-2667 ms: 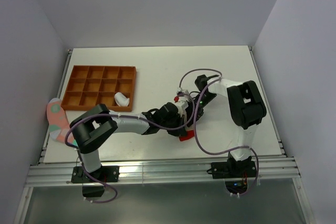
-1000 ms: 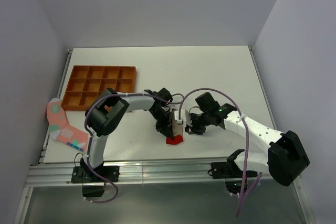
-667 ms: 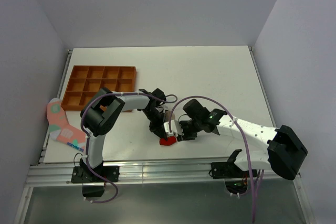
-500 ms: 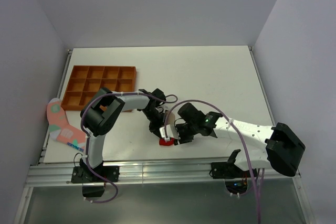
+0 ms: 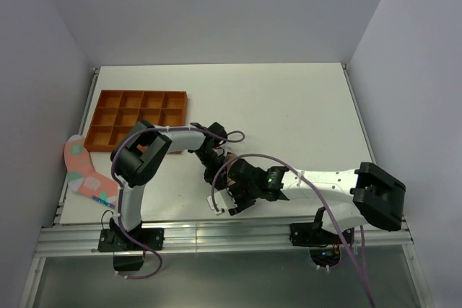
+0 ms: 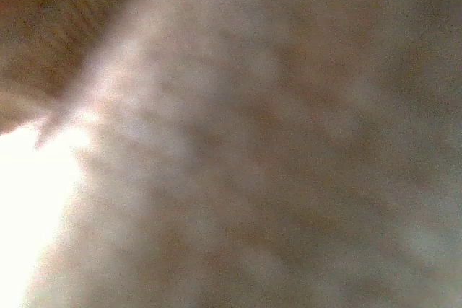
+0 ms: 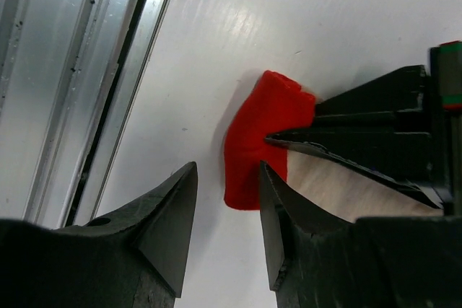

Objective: Roll the socks
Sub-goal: Roll the sock at the center of the board.

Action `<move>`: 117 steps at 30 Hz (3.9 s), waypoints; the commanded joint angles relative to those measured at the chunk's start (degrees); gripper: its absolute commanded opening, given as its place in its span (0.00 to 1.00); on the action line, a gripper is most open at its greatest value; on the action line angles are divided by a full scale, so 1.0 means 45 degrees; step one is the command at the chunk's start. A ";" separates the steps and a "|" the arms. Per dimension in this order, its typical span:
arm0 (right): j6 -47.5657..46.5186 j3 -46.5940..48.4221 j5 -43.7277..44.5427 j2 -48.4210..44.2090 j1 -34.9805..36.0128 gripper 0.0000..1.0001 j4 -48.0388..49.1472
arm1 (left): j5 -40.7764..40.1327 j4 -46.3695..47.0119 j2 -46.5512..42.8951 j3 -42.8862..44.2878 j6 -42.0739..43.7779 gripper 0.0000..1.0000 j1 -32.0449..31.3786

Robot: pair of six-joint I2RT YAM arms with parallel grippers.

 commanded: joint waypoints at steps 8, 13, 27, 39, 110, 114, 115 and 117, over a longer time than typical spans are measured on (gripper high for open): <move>0.0591 -0.0181 0.1767 0.1142 0.0244 0.46 0.1469 | -0.1982 0.0143 0.0594 -0.0649 0.0762 0.00 0.0051; 0.1001 -0.0454 0.2121 0.1104 0.0186 0.24 0.1510 | -0.1476 0.0747 0.0281 -0.1040 0.0431 0.01 0.0168; 0.0397 0.0872 -0.1372 0.0808 -0.2915 0.10 -0.2432 | -0.0752 0.6230 -0.2157 -0.3791 -0.3648 0.10 0.0383; -0.1750 0.3859 -0.4984 0.4242 -0.5477 0.10 -0.7060 | -0.2723 1.1449 -0.3723 -0.6430 -0.7419 0.07 -0.0708; -0.1460 1.0464 -0.7215 1.1924 -0.7275 0.08 -1.3686 | -0.9482 1.8795 -0.5306 -0.9184 0.2384 0.47 -0.5359; -0.1362 1.0327 -0.7254 1.1846 -0.7295 0.08 -1.3510 | -0.9871 1.8952 -0.5149 -0.9301 0.2033 0.39 -0.5359; -0.1342 1.0288 -0.7254 1.1769 -0.7295 0.08 -1.3471 | -0.9950 1.8933 -0.5091 -0.9282 0.1877 0.36 -0.5359; -0.1187 1.0073 -0.7196 1.1690 -0.7295 0.08 -1.3218 | -1.0010 1.8583 -0.4954 -0.9030 0.1700 0.21 -0.5340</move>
